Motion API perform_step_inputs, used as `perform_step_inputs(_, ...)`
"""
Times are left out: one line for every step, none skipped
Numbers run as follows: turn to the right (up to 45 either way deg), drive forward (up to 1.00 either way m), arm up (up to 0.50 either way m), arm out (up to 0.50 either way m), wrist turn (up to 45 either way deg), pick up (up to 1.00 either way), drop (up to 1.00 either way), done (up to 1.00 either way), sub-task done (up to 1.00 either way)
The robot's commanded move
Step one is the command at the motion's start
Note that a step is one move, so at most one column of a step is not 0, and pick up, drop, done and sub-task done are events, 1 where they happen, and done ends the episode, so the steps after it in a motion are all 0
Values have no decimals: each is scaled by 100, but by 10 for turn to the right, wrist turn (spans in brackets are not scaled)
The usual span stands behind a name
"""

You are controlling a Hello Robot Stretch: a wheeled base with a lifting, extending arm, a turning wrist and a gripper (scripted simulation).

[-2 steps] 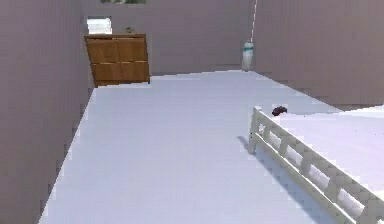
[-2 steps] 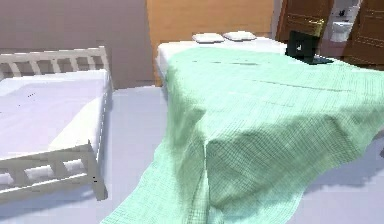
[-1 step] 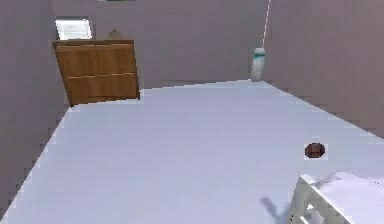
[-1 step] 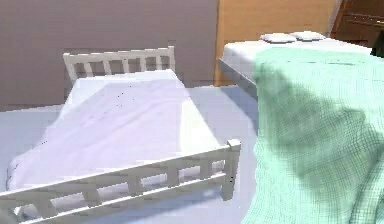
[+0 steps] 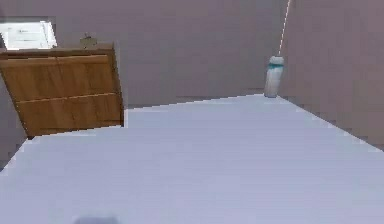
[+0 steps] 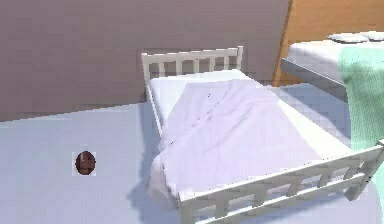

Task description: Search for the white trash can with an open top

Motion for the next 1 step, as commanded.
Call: perform_step_inputs(-180, 0, 0, 0, 0, 0, 0, 0, 0)
